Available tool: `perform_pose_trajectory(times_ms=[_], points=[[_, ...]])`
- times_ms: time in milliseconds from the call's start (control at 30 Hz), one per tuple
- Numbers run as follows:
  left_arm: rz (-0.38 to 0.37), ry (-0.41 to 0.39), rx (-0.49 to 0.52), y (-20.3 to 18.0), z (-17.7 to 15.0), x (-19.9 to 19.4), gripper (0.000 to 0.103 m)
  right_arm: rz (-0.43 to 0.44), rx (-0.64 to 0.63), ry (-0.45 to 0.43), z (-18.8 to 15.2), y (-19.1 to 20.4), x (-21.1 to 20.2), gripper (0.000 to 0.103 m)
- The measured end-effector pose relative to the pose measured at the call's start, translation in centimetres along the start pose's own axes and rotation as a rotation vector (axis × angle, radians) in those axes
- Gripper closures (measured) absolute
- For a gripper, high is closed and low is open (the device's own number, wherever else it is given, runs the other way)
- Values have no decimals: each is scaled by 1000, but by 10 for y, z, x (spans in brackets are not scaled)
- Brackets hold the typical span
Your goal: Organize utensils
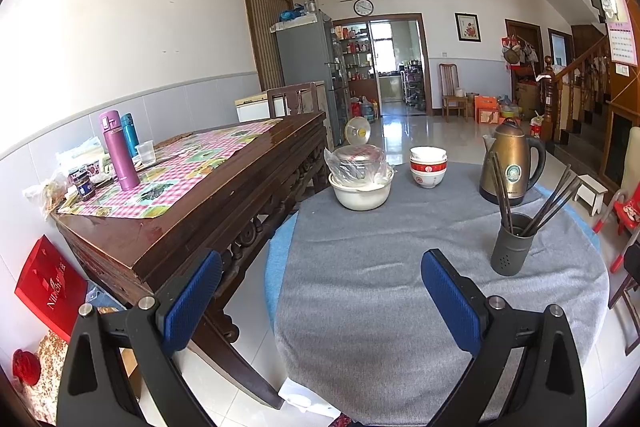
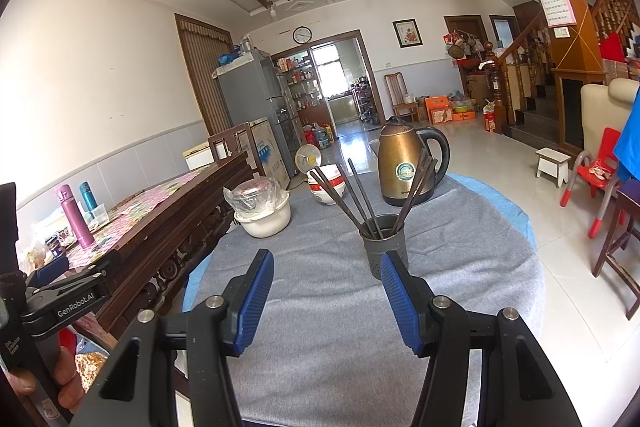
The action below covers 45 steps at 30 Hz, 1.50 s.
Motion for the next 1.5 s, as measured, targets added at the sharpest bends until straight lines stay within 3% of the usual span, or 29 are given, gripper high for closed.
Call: perform_pose_trajectory(times_ms=[1500], points=[[1,24,14,-3,-6,1,3,5,-2,0,-2,6,2,42]])
Point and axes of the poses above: each gripper's, at about its wrist camera, not at the fingertips, and x roughly the way its jaws point, y to its left, z to its top, the point moved 8 cm from there along x, roughly the way its jaws point, and after that the axes turned 7 degrees about -x, right-handed, at the moved point
